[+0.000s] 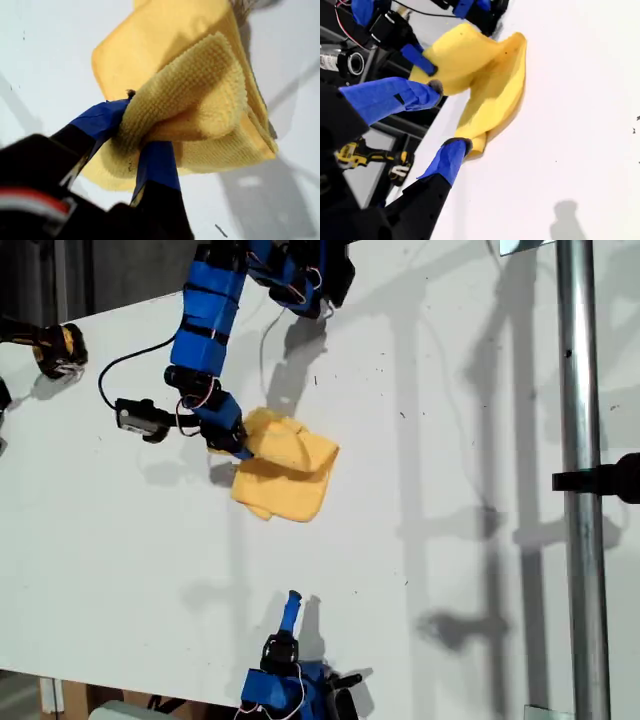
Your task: Grasp corners of a towel and fold twice.
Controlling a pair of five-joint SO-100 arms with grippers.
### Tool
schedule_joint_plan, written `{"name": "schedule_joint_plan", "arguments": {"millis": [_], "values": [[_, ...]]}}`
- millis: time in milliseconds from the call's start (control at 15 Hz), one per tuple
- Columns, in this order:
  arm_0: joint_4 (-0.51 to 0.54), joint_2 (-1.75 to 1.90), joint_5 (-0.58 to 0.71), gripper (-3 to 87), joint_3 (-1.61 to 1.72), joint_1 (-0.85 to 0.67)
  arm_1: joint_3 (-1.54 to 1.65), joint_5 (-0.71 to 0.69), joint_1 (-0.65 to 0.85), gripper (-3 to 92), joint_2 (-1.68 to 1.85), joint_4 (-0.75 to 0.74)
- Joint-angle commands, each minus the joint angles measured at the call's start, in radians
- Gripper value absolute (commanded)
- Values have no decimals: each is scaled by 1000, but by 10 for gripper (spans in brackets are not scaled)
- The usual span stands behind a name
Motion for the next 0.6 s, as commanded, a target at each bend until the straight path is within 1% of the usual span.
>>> {"name": "schedule_joint_plan", "arguments": {"millis": [0,133,333,533], "values": [[-21,6,-17,172,-21,20,-95,-23,32,-1,-80,-106],[-21,6,-25,172,-18,23,-152,-29,48,-1,-192,-170],[-35,6,-29,172,-17,23,-230,-29,72,-1,-337,-215],[-48,6,-31,172,-6,23,-279,-29,92,-1,-367,-262]]}}
